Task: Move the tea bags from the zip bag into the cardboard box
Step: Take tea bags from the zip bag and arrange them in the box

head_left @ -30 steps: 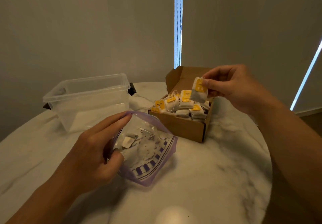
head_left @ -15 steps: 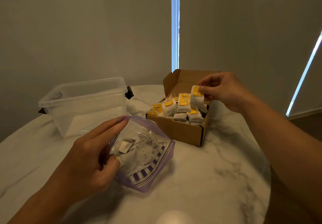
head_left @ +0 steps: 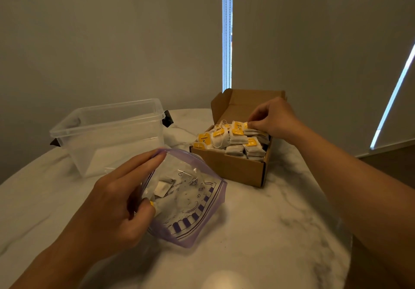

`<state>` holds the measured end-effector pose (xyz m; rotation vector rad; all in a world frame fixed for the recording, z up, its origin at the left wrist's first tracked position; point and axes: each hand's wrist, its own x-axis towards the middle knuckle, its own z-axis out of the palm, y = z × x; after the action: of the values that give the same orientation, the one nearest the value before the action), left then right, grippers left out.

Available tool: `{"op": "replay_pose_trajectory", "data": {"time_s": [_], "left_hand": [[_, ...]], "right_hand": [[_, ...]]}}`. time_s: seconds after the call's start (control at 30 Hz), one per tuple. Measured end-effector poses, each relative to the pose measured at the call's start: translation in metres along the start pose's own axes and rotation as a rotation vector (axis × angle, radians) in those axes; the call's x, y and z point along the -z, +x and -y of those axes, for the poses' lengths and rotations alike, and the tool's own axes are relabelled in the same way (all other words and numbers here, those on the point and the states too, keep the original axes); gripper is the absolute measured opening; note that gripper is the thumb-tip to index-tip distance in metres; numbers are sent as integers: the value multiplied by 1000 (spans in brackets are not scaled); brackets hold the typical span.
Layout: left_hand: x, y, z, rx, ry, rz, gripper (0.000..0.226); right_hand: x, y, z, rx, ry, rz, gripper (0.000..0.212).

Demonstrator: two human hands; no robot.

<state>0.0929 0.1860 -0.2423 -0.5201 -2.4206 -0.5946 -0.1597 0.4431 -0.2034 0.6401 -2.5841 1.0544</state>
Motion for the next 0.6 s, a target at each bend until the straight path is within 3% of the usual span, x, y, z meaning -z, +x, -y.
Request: {"op": "replay_pose_trajectory", "data": {"time_s": [0.27,0.43,0.5,0.6], "left_hand": [[-1,1,-1,-7,0,-7,65],[0,0,-1,2,11,-12,64],[0,0,-1,6,18,-14,64],[1,0,-1,9,31,-17,64]], "right_hand": [[12,-4,9,34,-78,-59,8],[26,-39,41,129,45,-162,9],[27,-68,62,197,197,-121,13],[19,-118,84,280,326,82,11]]}}
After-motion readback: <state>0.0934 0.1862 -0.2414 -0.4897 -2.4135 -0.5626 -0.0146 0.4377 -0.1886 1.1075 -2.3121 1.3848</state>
